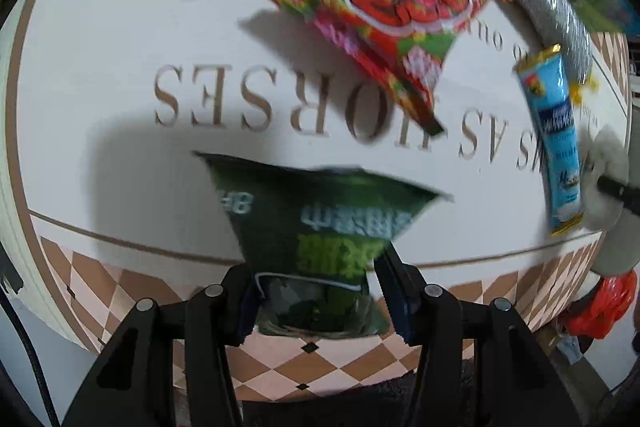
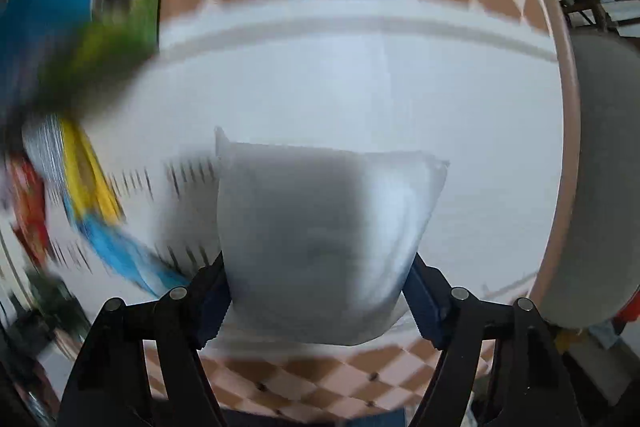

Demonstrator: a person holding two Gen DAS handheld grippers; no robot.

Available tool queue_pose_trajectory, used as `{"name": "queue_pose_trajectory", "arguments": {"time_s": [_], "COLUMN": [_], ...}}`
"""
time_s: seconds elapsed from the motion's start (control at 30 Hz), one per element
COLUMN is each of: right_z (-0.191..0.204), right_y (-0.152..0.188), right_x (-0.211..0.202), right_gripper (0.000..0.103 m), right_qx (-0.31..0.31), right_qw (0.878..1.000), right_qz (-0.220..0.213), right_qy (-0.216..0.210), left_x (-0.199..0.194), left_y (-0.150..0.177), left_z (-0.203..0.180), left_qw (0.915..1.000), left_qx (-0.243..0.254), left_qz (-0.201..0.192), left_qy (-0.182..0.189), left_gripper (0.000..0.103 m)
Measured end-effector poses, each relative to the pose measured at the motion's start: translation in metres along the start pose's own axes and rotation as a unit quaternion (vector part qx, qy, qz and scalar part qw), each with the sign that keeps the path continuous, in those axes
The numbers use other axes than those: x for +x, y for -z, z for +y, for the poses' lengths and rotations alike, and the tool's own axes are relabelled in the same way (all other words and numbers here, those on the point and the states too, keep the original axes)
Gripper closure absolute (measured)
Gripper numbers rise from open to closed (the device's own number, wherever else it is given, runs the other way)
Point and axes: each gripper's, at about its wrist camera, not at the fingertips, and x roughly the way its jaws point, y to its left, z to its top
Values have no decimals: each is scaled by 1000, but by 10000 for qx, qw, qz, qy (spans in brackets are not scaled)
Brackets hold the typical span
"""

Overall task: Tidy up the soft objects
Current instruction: 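Grasp the green snack bag with the left tool while the right tool grasps the white bag, then lower both bags into the box and open both tools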

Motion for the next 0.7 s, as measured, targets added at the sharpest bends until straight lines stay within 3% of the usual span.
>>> {"name": "queue_pose_trajectory", "arguments": {"time_s": [0.17, 0.3, 0.47, 0.5, 0.53, 0.7], "right_z": [-9, -16, -23, -24, -22, -17], "right_y": [35, 42, 50, 51, 53, 65], "right_x": [15, 22, 33, 33, 32, 19], "right_gripper": [23, 20, 20, 21, 23, 36], "right_qx": [72, 377, 431, 413, 396, 372], "right_qw": [9999, 9991, 9990, 9991, 9991, 9986], "right_qz": [117, 44, -68, -90, -117, -263], "right_qy": [-87, -190, -90, -74, -72, -267], "left_x": [13, 20, 10, 11, 12, -13], "left_y": [0, 6, 0, 1, 5, 17], "left_z": [-12, -26, -10, -11, -9, -22], "left_qw": [9999, 9999, 9999, 9999, 9999, 9985], "left_qx": [53, 82, 50, 43, 44, 213], "left_qz": [5, -7, -7, -23, -50, -429], "left_qy": [-95, -132, -105, -115, -122, -258], "left_gripper": [53, 53, 53, 54, 65, 69]}}
